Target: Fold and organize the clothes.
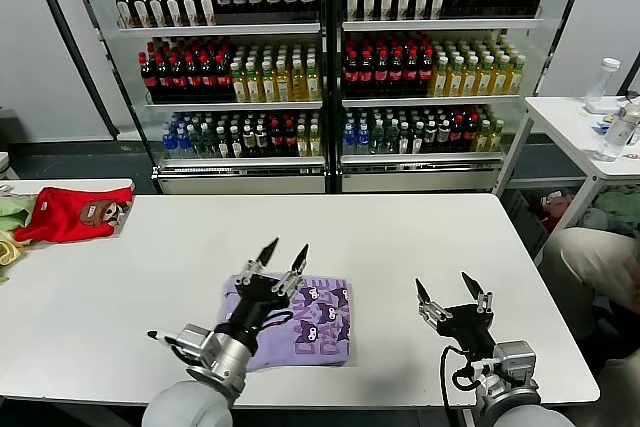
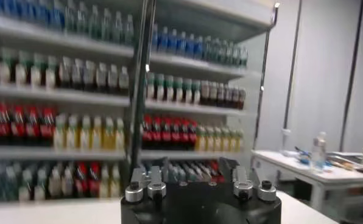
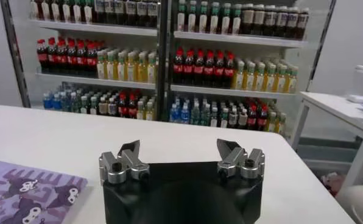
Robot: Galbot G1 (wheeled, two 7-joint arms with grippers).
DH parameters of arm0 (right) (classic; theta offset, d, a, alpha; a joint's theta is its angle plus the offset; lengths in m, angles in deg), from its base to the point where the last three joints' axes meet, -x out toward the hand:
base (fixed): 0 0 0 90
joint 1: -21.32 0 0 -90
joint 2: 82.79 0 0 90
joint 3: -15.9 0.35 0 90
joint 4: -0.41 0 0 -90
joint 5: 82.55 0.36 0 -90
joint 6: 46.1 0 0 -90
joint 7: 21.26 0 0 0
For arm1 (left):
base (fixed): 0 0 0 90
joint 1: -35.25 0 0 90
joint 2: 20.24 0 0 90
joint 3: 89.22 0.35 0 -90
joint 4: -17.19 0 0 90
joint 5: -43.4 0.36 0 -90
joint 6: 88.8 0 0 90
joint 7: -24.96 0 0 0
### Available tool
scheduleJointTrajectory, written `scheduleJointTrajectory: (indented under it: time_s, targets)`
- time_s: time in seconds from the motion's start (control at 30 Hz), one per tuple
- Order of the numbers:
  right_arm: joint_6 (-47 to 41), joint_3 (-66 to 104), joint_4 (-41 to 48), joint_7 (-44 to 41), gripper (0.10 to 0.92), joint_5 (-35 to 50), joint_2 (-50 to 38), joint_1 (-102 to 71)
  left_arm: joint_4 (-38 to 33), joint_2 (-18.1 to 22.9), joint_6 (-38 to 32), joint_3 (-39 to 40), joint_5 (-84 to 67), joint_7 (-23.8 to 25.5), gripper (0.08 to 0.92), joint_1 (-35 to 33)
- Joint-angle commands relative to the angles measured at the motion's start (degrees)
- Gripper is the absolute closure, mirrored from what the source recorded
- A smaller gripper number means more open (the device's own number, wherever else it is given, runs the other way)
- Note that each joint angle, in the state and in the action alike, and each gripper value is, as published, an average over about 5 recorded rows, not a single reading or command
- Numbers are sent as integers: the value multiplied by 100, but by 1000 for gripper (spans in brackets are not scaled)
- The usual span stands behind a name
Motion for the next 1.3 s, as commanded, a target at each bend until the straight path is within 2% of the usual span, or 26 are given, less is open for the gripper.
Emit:
scheduleJointTrajectory:
  time_s: [0.03, 0.13, 0.27, 0.47, 0.7, 0.97, 1.1, 1.17, 1.3]
  targets:
    - [-134, -475, 533, 16, 203, 303, -60, 847, 389, -555, -1435, -2037, 1453, 212, 333, -358]
    - [-322, -1065, 801, 72, 203, 431, 81, 1163, 759, -592, -1459, -2899, 1197, 230, 241, -577]
    - [-641, -1985, 1076, 254, 203, 669, 201, 1451, 778, -520, -1470, -3130, 922, 234, 183, -900]
    - [-754, -2665, 1201, 677, 203, 1240, 318, 1634, 748, -298, -1549, -2772, 1084, 210, 177, -1005]
    - [-755, -2897, 1448, 904, 203, 1390, 433, 1715, 740, -230, -1518, -2416, 1213, 192, 177, -938]
    - [-755, -2917, 1583, 1679, 203, 1821, 561, 1744, 767, -227, -1529, -2370, 1240, 185, 177, -958]
    - [-751, -2919, 1572, 1764, 207, 1952, 599, 1750, 797, -219, -1532, -2355, 1233, 153, 177, -955]
    - [-749, -2910, 1581, 1760, 232, 1991, 609, 1748, 797, -209, -1532, -2343, 1232, 139, 177, -945]
    - [-747, -2865, 1614, 1784, 335, 2020, 624, 1730, 808, -200, -1535, -2340, 1231, 106, 177, -931]
